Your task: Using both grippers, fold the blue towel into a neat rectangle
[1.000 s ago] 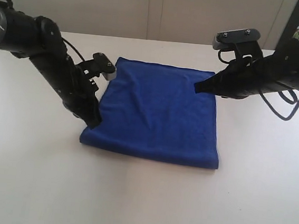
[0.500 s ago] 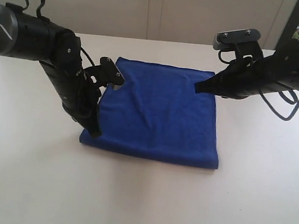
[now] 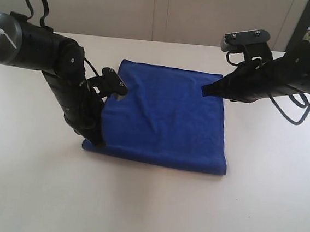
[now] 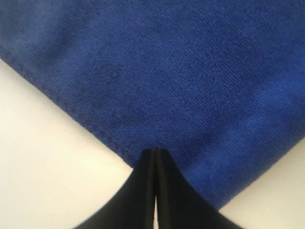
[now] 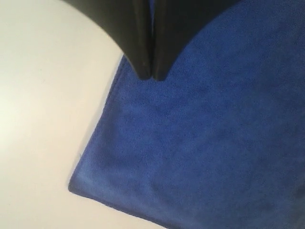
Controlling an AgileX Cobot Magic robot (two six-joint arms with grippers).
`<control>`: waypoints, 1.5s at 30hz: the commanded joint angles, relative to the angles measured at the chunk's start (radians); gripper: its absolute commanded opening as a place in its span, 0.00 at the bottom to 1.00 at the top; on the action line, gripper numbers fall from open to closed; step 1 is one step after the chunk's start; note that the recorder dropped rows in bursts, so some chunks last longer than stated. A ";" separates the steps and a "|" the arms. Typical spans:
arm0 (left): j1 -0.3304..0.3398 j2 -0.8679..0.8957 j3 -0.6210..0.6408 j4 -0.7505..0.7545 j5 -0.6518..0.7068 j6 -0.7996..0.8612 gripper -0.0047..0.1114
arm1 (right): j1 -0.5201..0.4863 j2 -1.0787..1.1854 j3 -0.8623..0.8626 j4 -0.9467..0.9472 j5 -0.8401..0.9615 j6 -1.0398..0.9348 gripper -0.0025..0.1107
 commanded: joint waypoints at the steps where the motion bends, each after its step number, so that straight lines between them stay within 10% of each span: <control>1: -0.007 0.008 0.014 -0.025 0.027 -0.010 0.04 | -0.003 -0.009 0.006 0.000 -0.010 0.005 0.02; 45: -0.007 0.008 0.007 -0.094 0.171 -0.009 0.04 | -0.003 -0.009 0.006 -0.002 -0.028 0.005 0.02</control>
